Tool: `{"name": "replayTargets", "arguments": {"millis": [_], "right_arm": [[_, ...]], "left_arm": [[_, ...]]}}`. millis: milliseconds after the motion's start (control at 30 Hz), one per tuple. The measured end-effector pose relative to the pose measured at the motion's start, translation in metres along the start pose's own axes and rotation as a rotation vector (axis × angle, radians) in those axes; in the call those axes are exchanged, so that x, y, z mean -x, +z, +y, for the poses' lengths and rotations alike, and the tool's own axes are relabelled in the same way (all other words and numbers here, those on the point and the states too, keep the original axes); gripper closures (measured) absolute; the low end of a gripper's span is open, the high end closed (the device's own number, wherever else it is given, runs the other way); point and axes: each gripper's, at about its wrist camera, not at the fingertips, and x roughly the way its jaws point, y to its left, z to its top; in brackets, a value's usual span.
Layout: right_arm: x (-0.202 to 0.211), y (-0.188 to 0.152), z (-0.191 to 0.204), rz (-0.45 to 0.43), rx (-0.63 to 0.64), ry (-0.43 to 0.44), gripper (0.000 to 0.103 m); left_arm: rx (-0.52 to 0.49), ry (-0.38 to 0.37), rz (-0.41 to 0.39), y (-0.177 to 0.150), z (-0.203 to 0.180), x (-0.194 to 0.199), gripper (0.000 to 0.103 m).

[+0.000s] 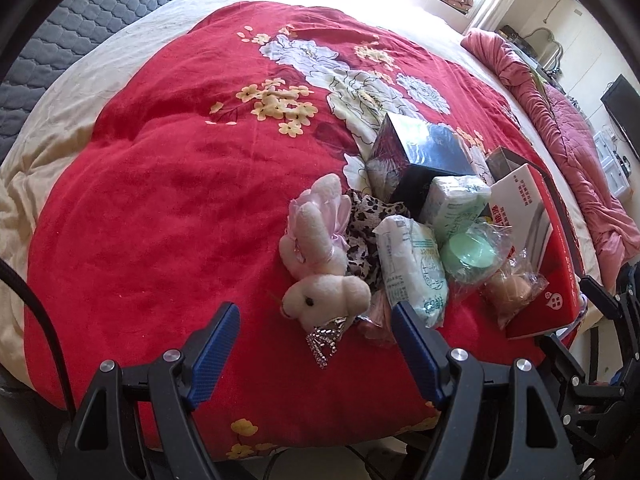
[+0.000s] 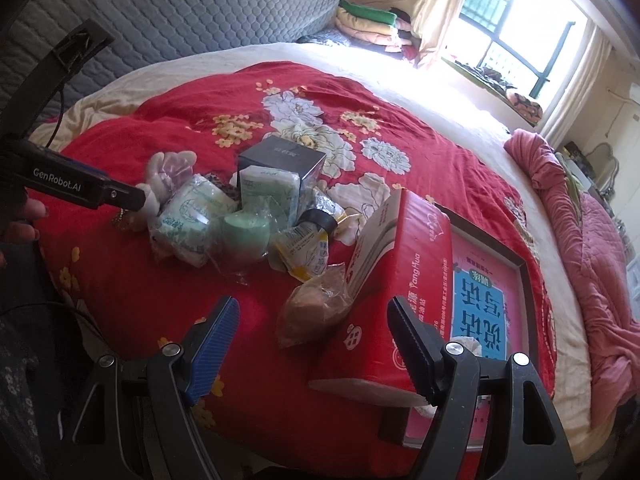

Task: Organize soft objects
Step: 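Grasp the pink-bow white bunny with the left tool while the right tool grasps the bagged bread bun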

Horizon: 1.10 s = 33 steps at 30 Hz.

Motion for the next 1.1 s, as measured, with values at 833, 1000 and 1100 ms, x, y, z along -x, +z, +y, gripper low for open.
{"name": "replayTargets", "arguments": {"millis": [833, 1000, 1100], "right_arm": [[-0.104, -0.001, 0.047, 0.177, 0.49, -0.247, 0.031], [-0.111, 0.001, 0.043, 0.17, 0.495, -0.252, 0.037], [-0.112, 0.003, 0.044, 0.16, 0.496, -0.255, 0.038]], "left_arm": [[0.058, 0.0, 0.04, 0.018, 0.02, -0.031, 0.026], [0.072, 0.004, 0.065, 0.02, 0.022, -0.042, 0.026], [0.067, 0.002, 0.073, 0.02, 0.02, -0.047, 0.03]]}}
